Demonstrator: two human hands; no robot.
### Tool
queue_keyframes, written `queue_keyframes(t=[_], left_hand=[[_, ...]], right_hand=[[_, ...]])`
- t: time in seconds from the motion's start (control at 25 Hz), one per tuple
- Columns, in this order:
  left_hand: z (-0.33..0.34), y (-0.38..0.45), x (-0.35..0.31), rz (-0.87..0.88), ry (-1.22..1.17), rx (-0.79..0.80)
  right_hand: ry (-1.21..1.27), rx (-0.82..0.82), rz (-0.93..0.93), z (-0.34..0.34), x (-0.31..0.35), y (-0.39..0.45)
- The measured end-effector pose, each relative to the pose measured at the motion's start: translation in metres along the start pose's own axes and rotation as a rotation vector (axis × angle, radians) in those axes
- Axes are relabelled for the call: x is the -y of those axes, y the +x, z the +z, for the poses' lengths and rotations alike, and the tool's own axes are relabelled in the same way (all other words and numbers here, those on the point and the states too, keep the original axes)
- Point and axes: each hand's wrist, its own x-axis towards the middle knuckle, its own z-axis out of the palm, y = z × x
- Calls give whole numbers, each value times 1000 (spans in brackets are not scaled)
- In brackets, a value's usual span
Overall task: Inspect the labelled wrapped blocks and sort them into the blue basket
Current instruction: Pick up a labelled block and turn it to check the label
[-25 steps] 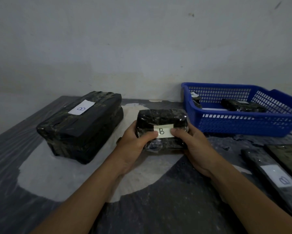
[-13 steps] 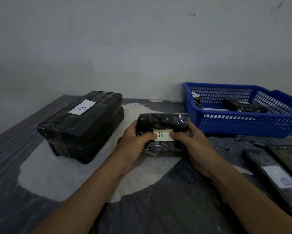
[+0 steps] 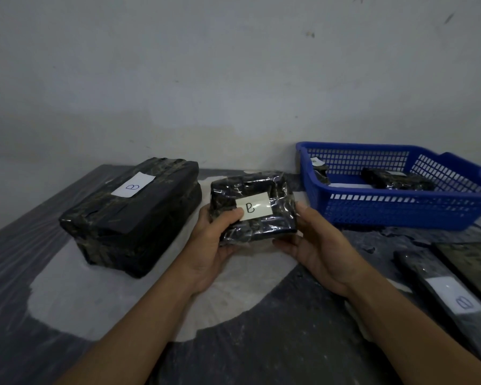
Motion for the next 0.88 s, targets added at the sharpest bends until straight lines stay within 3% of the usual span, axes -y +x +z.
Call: queue_keyframes(t=[0.28, 0.52, 0.76, 0.88], left_hand=[[5, -1, 3, 57, 79, -6], [0, -1, 11, 130, 318, -33], [-1, 3, 12, 120, 355, -39], [2, 0, 13, 150, 447, -22]], right_hand=[[-125, -21, 6, 6, -3, 0], [-5, -140, -72, 1, -5, 5], [22, -158, -62, 3, -2, 4], [-143, -189, -230, 5, -4, 1]])
